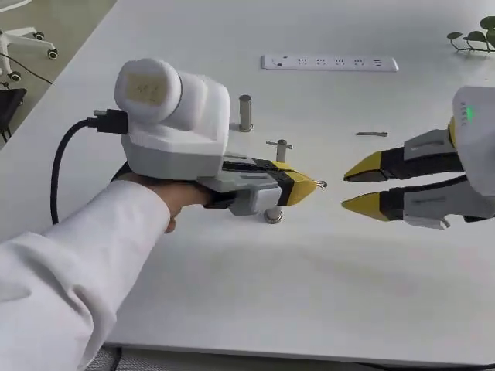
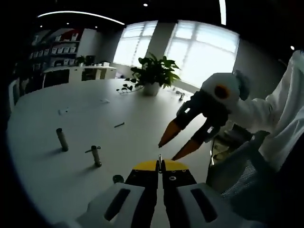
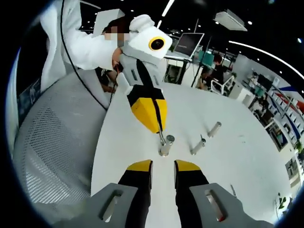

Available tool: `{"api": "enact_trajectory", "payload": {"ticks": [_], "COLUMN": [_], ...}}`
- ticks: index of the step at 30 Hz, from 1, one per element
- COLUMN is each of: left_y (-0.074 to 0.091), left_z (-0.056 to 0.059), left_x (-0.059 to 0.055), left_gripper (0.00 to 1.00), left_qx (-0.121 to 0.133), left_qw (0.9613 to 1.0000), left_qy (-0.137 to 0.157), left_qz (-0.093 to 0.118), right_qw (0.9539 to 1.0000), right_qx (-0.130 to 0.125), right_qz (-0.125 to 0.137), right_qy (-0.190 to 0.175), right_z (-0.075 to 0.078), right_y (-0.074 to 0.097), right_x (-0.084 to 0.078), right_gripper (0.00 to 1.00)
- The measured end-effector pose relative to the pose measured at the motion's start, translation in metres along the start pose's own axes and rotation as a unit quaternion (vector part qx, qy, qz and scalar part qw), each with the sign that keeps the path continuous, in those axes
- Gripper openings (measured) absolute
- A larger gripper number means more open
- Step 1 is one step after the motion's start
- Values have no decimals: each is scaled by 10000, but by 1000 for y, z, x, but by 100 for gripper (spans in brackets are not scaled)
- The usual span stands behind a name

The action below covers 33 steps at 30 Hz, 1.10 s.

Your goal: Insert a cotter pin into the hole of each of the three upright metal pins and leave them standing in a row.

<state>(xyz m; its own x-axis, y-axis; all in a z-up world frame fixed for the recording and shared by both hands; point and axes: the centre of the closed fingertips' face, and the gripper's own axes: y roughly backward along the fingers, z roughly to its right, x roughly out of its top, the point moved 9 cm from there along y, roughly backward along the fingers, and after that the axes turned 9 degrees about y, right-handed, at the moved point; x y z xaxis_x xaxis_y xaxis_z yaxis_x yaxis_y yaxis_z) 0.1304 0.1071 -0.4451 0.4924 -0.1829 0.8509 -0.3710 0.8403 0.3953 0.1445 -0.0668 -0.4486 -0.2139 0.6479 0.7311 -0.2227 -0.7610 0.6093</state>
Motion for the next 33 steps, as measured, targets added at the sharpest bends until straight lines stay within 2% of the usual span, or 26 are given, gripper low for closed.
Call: {"api": "enact_trajectory", "payload": {"ticks": [3,5,8,11,13,18,22,24,28,33], "left_y": [1,2,2,2,0,-1,-2,-2,-2,-4], "left_z": [4,7,9,11,14,15,17,19,19,18], "left_x": [0,0,0,-3,-5,-8,-9,-9,-9,-12], "left_gripper": [0,0,0,0,0,0,0,0,0,0], "left_qx": [-137,-233,-312,-424,-448,-501,-549,-565,-613,-653], "left_qw": [9987,9956,9922,9836,9834,9787,9769,9765,9767,9781], "left_qy": [-489,-905,-1208,-1747,-1742,-1974,-2039,-2054,-2037,-1940], "left_qz": [6,34,15,-137,-218,-263,-315,-315,-285,-377], "right_qw": [9995,9992,9988,9985,9985,9979,9973,9969,9965,9960], "right_qx": [132,188,258,369,432,589,675,731,772,849], "right_qz": [187,239,308,327,298,266,278,279,324,262], "right_qy": [-238,-257,-293,-227,-169,-56,-72,-74,-59,121], "right_z": [-1,2,1,-2,-3,-9,-12,-14,-16,-19], "right_y": [1,0,-1,-3,-5,-10,-12,-12,-13,-11], "right_x": [3,0,3,6,6,9,11,12,13,12], "right_gripper": [12,12,11,10,10,9,5,0,0,0]}}
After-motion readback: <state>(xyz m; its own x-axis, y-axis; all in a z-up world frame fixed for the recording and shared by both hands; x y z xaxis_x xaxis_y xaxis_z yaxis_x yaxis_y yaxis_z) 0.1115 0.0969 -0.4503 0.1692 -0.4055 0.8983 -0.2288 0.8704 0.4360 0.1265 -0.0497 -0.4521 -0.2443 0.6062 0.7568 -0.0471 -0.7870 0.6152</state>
